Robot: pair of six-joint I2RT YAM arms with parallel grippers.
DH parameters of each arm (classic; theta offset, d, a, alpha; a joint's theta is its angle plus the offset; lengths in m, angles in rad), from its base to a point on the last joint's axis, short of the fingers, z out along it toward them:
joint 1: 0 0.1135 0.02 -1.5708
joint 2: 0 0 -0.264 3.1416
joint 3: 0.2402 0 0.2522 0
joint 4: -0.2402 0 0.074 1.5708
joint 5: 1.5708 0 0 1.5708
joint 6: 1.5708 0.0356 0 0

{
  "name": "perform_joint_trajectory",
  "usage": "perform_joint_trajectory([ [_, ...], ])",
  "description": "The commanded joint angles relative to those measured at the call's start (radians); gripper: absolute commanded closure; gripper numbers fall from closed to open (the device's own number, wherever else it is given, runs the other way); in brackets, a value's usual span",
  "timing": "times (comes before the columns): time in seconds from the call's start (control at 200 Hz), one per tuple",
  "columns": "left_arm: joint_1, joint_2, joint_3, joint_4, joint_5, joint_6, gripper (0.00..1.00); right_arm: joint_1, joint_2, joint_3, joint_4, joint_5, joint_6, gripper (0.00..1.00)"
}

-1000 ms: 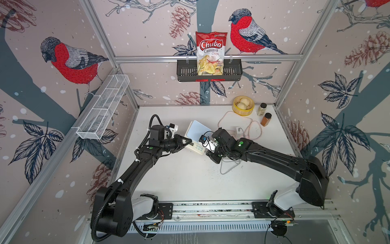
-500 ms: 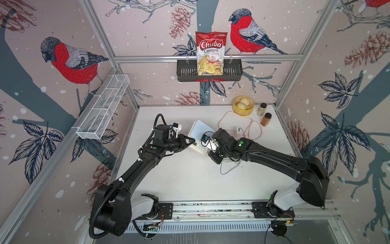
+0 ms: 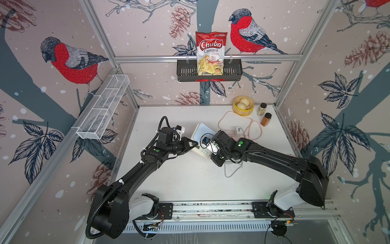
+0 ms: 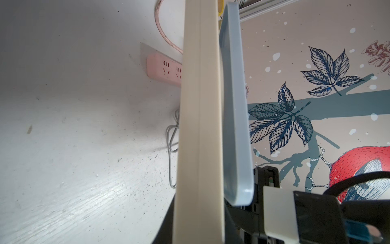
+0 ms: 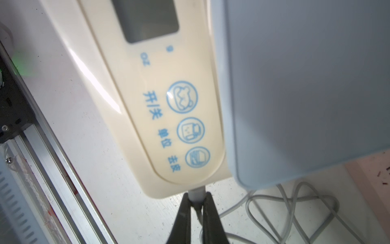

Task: Charge the electronic scale
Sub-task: Insert the charging cable into the electronic scale.

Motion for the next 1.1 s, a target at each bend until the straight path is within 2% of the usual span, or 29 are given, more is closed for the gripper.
perform_joint_trajectory([
  [0.0, -0.032, -0.001, -0.02, -0.034, 0.128, -0.032, 1.0, 0.006, -0.036, -0.007, 0.69, -0.055, 0.04, 1.0],
  [0.145, -0.032, -0.002, -0.044, -0.042, 0.134, -0.02, 1.0, 0.002, -0.073, -0.044, 0.759, -0.055, 0.055, 1.0],
  [0.26, -0.032, 0.008, -0.012, -0.145, 0.112, 0.054, 1.0, -0.002, -0.055, -0.005, 0.701, -0.085, 0.042, 1.0],
  [0.395, -0.04, -0.012, -0.023, -0.127, 0.081, 0.033, 1.0, -0.004, -0.037, 0.01, 0.693, -0.105, 0.061, 1.0],
  [0.565, -0.071, -0.005, 0.003, -0.197, 0.035, 0.075, 1.0, 0.001, 0.02, 0.075, 0.618, -0.133, 0.054, 1.0],
  [0.81, -0.123, -0.014, -0.054, -0.094, 0.027, 0.002, 1.0, 0.004, 0.043, 0.097, 0.631, -0.149, 0.071, 1.0],
  [0.946, -0.087, -0.053, -0.097, -0.029, 0.039, -0.039, 1.0, -0.003, 0.012, 0.068, 0.682, -0.107, 0.103, 1.0],
  [1.011, -0.037, -0.073, -0.105, -0.02, 0.067, -0.03, 1.0, -0.011, -0.001, 0.059, 0.668, -0.093, 0.098, 0.87],
  [1.056, 0.001, -0.084, -0.098, -0.032, 0.086, -0.01, 1.0, -0.016, -0.006, 0.058, 0.642, -0.088, 0.089, 0.72],
  [1.096, 0.029, -0.087, -0.083, -0.059, 0.1, 0.017, 1.0, -0.019, -0.01, 0.058, 0.618, -0.09, 0.078, 0.63],
])
